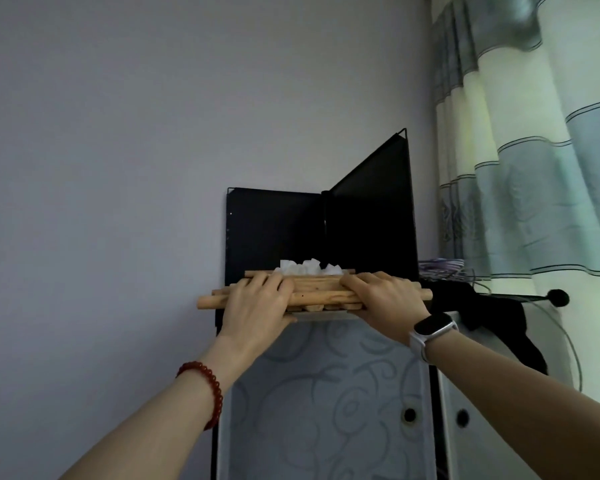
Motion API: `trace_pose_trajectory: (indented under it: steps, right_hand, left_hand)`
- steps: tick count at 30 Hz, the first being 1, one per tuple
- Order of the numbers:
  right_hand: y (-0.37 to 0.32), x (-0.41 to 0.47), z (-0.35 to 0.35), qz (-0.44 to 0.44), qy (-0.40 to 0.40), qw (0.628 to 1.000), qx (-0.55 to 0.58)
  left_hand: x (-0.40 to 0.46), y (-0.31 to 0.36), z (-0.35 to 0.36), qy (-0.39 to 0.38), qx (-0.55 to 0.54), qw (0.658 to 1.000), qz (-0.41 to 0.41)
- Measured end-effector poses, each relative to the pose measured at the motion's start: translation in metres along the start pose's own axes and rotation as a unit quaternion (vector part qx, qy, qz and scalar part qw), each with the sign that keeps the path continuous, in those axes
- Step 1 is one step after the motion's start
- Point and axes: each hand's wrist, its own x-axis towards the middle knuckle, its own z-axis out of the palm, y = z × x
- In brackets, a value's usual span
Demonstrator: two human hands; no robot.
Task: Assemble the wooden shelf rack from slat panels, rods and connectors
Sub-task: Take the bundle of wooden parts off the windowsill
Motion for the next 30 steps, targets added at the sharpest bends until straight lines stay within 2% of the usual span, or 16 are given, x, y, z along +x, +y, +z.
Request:
trace_pose_trajectory:
  steps: [8, 11, 14, 19, 22, 25, 30]
  right_hand:
    - [-0.001, -0.009, -0.012, -0.035, 0.043, 0.998, 0.007]
    - [0.001, -0.017, -0.026, -0.051, 0.106, 0.993, 0.019]
    - [-0.001, -0.025, -0.037, -0.060, 0.124, 0.990, 0.015]
    - [-0.006, -0.036, -0.048, -0.039, 0.084, 0.996, 0.020]
    - [-0.008, -0.031, -0.046, -0.015, 0.038, 0.999, 0.008]
    - [-0.010, -0.020, -0.049, 0.009, 0.006, 1.000, 0.023]
    - [-0.011, -0.018, -0.045, -0.022, 0.021, 0.999, 0.015]
  left_hand:
    - [0.001, 0.007, -0.007, 0.060, 0.061, 0.996, -0.004]
    - [0.002, 0.007, -0.018, 0.096, 0.058, 0.994, 0.002]
    - [-0.004, 0.011, -0.031, 0.114, 0.045, 0.992, 0.007]
    - [-0.015, 0.018, -0.048, 0.095, 0.054, 0.994, -0.013]
    - [-0.015, 0.022, -0.050, 0.038, 0.014, 0.999, -0.027]
    - [-0.012, 0.028, -0.047, -0.005, 0.034, 0.999, -0.041]
    - [0.001, 0.031, -0.047, -0.002, 0.043, 0.998, -0.038]
